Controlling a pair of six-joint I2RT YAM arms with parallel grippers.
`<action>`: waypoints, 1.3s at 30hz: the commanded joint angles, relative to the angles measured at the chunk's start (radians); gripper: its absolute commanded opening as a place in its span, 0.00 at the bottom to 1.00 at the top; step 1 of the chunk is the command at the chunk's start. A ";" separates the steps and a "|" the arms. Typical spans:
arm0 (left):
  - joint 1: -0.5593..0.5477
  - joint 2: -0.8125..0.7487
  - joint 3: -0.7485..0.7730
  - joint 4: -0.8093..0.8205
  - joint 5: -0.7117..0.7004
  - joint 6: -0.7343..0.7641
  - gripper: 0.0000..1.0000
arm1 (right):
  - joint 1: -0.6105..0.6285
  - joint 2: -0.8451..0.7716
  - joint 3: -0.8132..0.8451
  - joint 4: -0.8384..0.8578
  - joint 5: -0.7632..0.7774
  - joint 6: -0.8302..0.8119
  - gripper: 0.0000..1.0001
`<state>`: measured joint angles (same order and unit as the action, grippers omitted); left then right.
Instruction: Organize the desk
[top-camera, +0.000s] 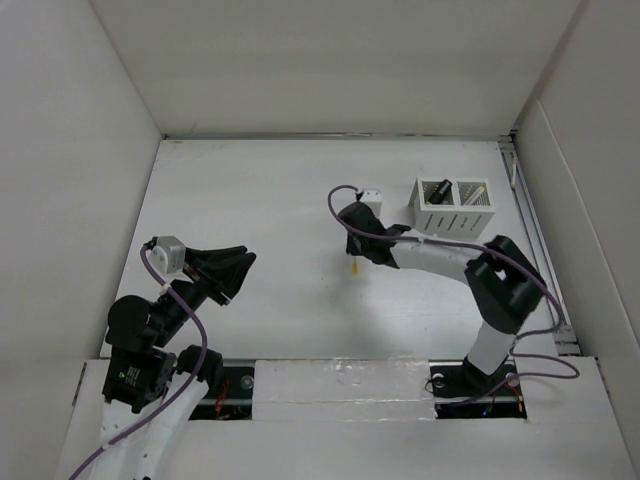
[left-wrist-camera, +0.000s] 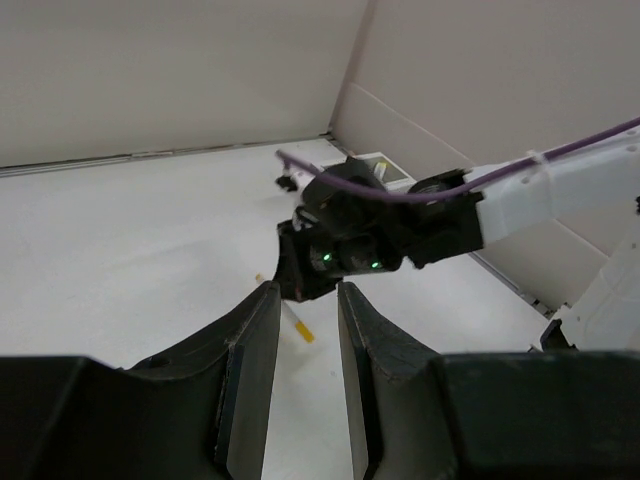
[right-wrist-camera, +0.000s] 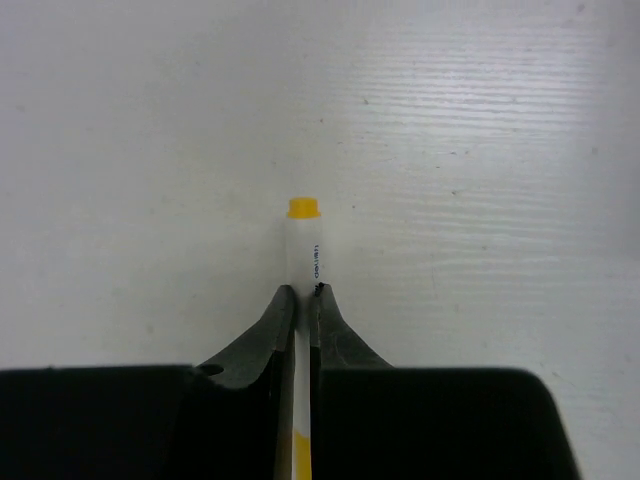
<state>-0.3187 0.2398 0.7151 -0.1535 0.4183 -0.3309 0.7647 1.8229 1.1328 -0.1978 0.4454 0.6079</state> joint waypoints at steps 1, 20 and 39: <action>0.004 -0.005 0.007 0.058 0.022 -0.005 0.27 | -0.034 -0.258 -0.034 0.109 0.027 -0.002 0.00; 0.004 -0.036 0.006 0.065 0.043 -0.008 0.27 | -0.654 -0.401 -0.042 0.388 0.372 0.066 0.00; 0.004 -0.057 0.006 0.065 0.037 -0.005 0.28 | -0.630 -0.215 -0.022 0.325 0.674 -0.031 0.00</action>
<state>-0.3187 0.1963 0.7151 -0.1459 0.4419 -0.3309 0.0948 1.6024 1.0653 0.1181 1.0241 0.6197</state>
